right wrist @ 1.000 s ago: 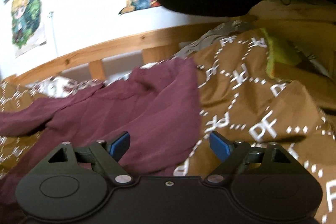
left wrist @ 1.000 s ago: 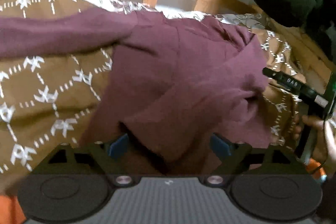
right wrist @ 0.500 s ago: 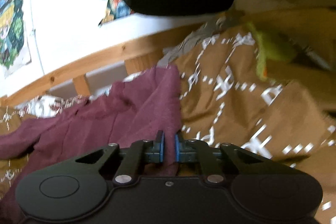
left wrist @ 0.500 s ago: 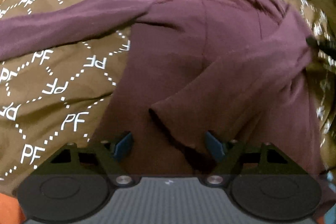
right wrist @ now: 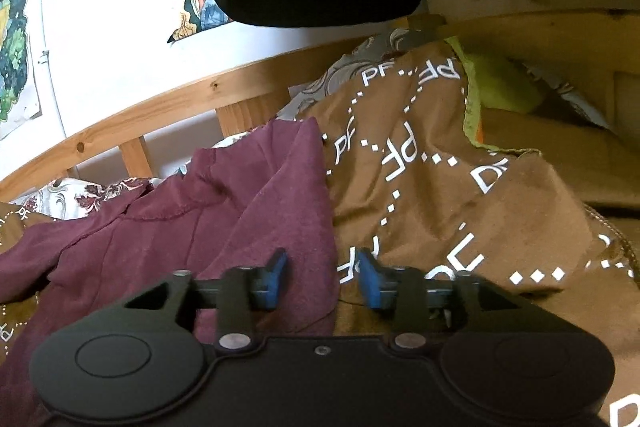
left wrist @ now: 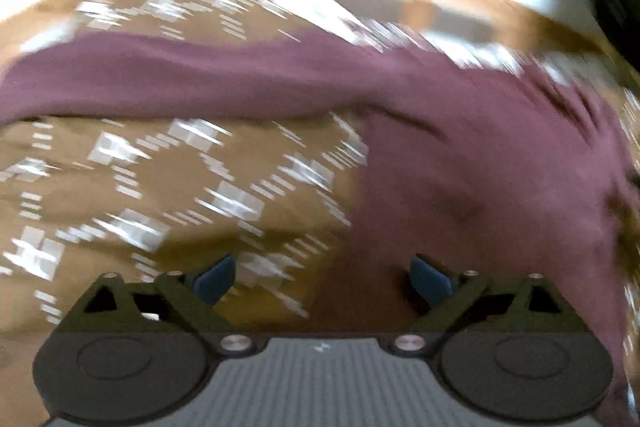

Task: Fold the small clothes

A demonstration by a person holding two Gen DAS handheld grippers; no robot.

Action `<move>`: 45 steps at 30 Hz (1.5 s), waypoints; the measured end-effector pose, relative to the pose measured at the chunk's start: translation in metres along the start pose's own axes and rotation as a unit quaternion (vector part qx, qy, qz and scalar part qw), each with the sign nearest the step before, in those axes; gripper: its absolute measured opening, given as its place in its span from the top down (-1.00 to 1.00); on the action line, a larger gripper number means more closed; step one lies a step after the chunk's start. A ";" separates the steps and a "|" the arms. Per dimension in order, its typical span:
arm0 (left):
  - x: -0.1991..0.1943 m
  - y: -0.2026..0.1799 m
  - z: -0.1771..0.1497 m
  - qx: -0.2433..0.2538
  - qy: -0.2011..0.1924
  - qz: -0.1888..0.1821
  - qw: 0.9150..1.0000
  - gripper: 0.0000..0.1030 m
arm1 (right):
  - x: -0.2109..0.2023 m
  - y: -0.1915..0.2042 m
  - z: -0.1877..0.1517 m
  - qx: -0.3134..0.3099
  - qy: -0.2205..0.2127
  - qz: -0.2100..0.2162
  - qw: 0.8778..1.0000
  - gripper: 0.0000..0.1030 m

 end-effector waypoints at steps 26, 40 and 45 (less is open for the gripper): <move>-0.017 0.191 0.125 -0.313 -0.238 0.145 0.908 0.98 | -0.041 0.061 -0.021 -0.008 0.007 0.069 0.998 -0.93; -0.061 -0.047 0.202 -0.039 -0.287 -0.193 0.938 0.98 | -0.042 0.051 -0.012 0.018 -0.005 0.072 0.997 -0.93; -0.051 -0.124 0.170 0.010 -0.227 -0.295 0.928 0.98 | -0.044 0.044 -0.007 0.021 -0.014 0.068 0.997 -0.93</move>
Point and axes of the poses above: each gripper's, at about its wrist camera, not at the fingertips, and x roughly the way its jaws point, y to its left, z to its top, the point moved 8 cm from there along x, roughly the way its jaws point, and after that the axes turned 6 degrees about -y, right-handed, at the moved point
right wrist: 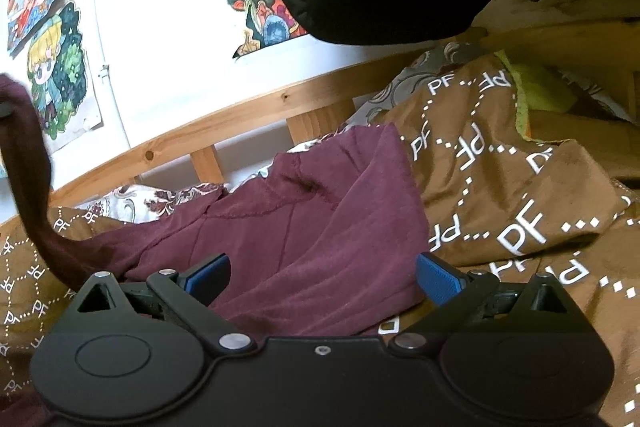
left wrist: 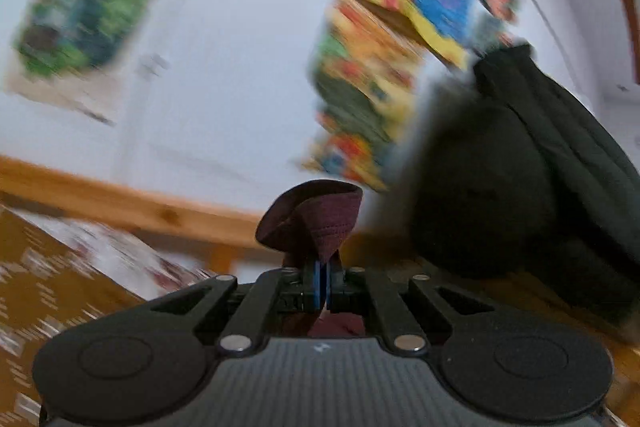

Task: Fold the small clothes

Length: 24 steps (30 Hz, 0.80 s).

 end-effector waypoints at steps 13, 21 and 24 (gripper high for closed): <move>0.029 -0.072 -0.148 0.034 0.174 -0.076 0.981 0.97 | -0.001 -0.028 0.007 0.014 -0.013 -0.028 0.999 -0.93; 0.024 -0.072 -0.183 0.043 0.247 -0.073 0.965 0.46 | 0.001 -0.035 0.005 0.027 -0.010 -0.035 0.999 -0.94; 0.015 -0.068 -0.189 0.039 0.255 -0.065 0.964 -0.47 | 0.001 -0.033 0.003 0.027 -0.008 -0.033 0.999 -0.94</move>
Point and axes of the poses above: each gripper's, at about its wrist camera, not at the fingertips, and x roughly the way its jaws point, y to its left, z to its top, the point moved 8 cm from there along x, roughly the way its jaws point, and after that the axes turned 6 degrees about -y, right-handed, at the moved point
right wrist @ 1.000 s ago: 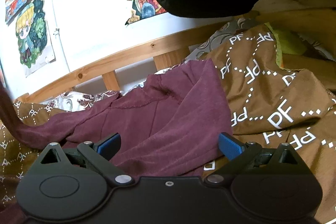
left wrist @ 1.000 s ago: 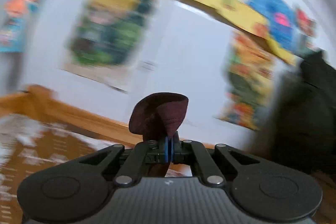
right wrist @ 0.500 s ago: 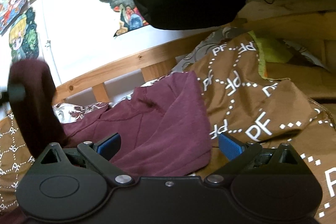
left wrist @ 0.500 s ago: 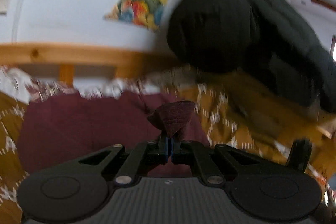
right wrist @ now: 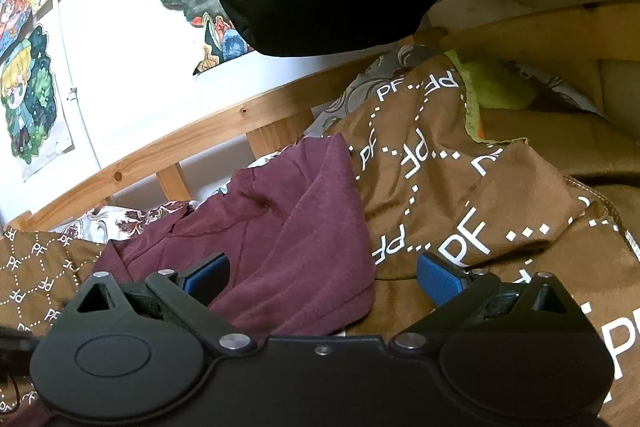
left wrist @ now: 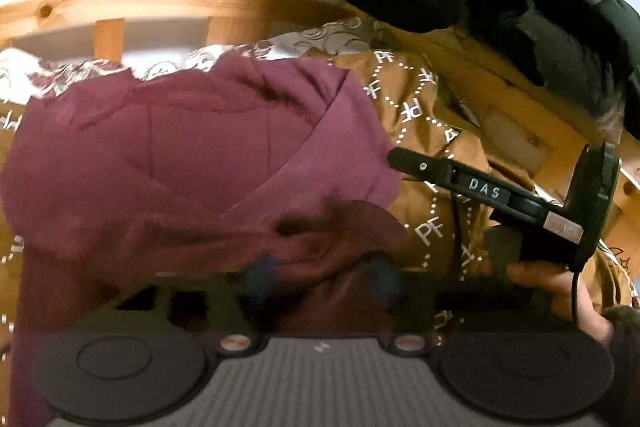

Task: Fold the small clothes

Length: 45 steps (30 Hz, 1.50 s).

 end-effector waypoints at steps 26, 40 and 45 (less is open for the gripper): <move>-0.026 0.243 0.016 -0.248 -0.035 0.240 0.938 0.93 | -0.001 0.087 -0.068 -0.075 0.132 0.137 0.979 0.01; -0.044 0.216 0.007 -0.179 -0.033 0.299 0.937 0.27 | -0.004 0.084 -0.057 -0.062 0.107 0.139 0.983 -0.07; -0.058 0.163 -0.001 -0.153 -0.039 0.251 0.955 -0.27 | -0.004 0.081 -0.049 -0.068 0.084 0.125 0.986 -0.04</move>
Point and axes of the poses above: each gripper's, at about its wrist camera, not at the fingertips, and x roughly the way its jaws point, y to its left, z to its top, the point moved 8 cm from there along x, roughly the way its jaws point, and after that the axes turned 6 degrees about -y, right-handed, at the moved point
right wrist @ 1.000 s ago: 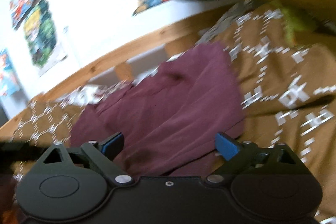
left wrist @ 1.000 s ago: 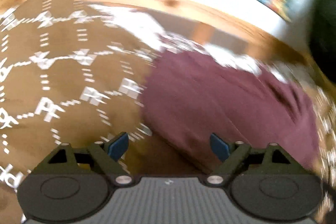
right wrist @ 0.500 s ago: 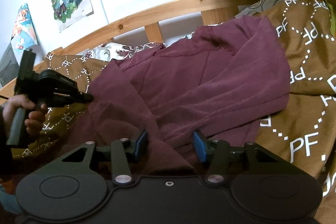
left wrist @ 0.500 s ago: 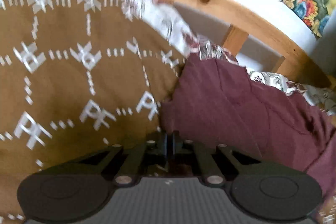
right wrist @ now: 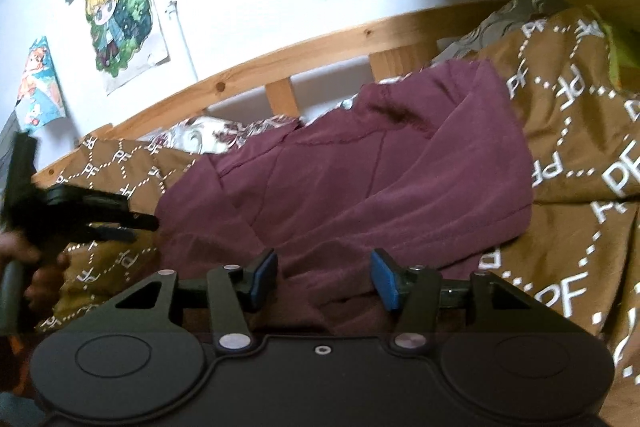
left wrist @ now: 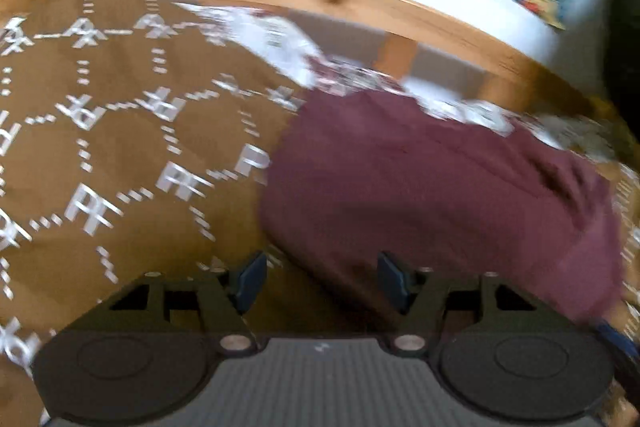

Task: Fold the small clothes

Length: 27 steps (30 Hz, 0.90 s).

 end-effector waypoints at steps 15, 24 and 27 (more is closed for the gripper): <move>0.008 -0.056 -0.054 -0.028 0.111 -0.072 0.991 -0.29 | -0.008 0.047 -0.023 -0.118 0.075 0.070 0.988 0.53; 0.017 -0.082 -0.063 -0.003 0.131 -0.088 0.987 -0.30 | 0.001 0.017 -0.021 -0.059 0.079 0.043 0.994 0.37; 0.014 -0.087 -0.068 0.049 0.125 -0.063 0.989 0.07 | 0.002 0.024 -0.026 -0.083 0.093 0.059 0.990 0.63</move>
Point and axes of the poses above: each gripper's, at about its wrist camera, not at the fingertips, and x roughly the way its jaws point, y to its left, z to its top, the point moved 8 cm from there along x, roughly the way its jaws point, and after that the axes turned 6 degrees about -y, right-handed, at the moved point
